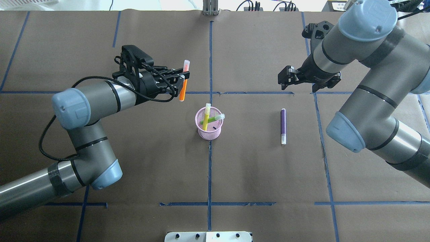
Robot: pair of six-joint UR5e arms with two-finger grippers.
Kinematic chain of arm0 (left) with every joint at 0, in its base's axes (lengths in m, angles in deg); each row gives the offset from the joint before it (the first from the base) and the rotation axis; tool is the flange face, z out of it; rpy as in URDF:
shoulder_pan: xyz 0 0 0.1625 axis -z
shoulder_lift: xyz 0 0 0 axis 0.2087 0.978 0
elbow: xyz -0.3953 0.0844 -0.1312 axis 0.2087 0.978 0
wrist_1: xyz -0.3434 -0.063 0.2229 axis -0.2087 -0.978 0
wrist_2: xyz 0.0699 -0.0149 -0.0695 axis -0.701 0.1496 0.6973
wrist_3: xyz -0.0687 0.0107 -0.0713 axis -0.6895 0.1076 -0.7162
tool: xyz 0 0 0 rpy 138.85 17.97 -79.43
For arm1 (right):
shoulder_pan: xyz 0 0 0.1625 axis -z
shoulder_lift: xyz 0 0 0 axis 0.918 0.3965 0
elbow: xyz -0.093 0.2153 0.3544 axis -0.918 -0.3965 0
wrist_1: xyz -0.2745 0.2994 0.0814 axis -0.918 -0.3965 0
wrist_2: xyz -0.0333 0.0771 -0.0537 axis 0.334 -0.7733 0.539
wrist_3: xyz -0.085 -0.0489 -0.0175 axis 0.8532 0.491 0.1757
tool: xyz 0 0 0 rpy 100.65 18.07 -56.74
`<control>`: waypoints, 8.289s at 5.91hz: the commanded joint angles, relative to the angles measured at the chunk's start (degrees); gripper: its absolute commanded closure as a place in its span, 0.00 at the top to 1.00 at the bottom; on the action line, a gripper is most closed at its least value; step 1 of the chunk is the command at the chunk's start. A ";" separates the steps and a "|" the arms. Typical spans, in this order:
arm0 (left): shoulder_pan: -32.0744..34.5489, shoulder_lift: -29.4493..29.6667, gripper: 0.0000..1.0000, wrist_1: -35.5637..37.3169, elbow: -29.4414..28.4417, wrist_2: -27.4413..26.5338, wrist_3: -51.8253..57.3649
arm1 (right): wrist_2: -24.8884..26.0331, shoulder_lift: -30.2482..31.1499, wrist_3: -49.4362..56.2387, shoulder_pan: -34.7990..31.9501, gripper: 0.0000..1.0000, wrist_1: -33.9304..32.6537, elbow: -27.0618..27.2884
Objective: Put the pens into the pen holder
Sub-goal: 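Carry the orange highlighter over the pink holder and lower it in, then open and raise the left gripper away while the right gripper descends to the purple marker, then close the right gripper on the purple marker, then lift the purple marker and carry it over the pink holder, then lower the purple marker into the holder and open the right gripper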
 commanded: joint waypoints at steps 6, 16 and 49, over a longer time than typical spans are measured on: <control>-7.24 3.36 0.00 -3.46 -6.68 -6.58 6.09 | 0.09 0.38 -0.09 0.14 1.00 0.10 -0.23; 1.48 4.77 1.00 34.78 14.47 3.71 6.18 | 0.35 1.35 -0.79 3.30 1.00 0.28 -4.87; 33.62 -15.71 1.00 39.60 15.55 53.97 10.22 | 67.15 -8.06 4.83 31.34 0.00 45.71 -14.01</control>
